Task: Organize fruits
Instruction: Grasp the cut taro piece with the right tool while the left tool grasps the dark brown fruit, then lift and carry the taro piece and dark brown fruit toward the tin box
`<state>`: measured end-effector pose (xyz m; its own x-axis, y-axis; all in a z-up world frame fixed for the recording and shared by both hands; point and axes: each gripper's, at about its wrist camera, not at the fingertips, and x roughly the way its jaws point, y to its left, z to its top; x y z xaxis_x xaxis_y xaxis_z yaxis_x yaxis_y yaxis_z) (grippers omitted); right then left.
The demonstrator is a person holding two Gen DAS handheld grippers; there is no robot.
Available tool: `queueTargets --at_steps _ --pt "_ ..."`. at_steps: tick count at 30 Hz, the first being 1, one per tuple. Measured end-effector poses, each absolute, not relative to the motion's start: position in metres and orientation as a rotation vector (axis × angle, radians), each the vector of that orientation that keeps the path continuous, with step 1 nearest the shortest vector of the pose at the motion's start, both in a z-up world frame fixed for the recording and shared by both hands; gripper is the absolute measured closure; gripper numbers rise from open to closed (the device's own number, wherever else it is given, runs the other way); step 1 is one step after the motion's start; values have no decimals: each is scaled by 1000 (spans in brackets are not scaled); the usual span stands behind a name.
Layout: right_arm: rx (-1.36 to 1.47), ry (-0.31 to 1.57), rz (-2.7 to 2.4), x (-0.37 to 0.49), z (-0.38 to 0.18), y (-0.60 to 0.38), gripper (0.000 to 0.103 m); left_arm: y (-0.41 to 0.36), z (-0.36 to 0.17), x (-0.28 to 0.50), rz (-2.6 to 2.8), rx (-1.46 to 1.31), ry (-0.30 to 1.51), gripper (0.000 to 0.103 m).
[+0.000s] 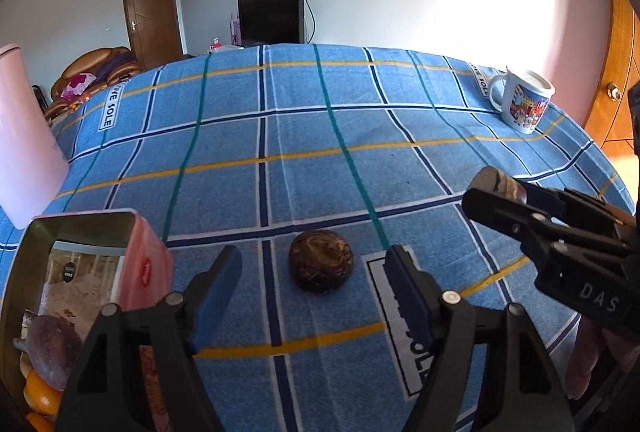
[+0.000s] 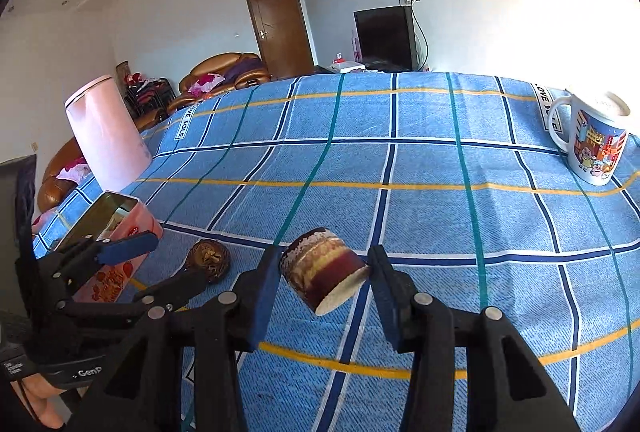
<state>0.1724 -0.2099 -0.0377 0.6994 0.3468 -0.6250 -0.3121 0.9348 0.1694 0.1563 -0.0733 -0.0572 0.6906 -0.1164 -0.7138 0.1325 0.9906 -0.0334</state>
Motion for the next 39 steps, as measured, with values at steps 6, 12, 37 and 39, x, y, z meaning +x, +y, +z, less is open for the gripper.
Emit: queueTargets --at_steps 6,12,37,39 --pt "46 704 368 172 -38 -209 57 -83 -71 180 -174 -1 894 56" --pt "34 694 381 170 -37 -207 57 -78 -66 173 -209 -30 865 64" --pt "19 532 444 143 -20 -207 57 -73 -31 124 -167 3 559 64" --pt "16 524 443 141 -19 -207 57 -74 -30 122 -161 12 545 64"
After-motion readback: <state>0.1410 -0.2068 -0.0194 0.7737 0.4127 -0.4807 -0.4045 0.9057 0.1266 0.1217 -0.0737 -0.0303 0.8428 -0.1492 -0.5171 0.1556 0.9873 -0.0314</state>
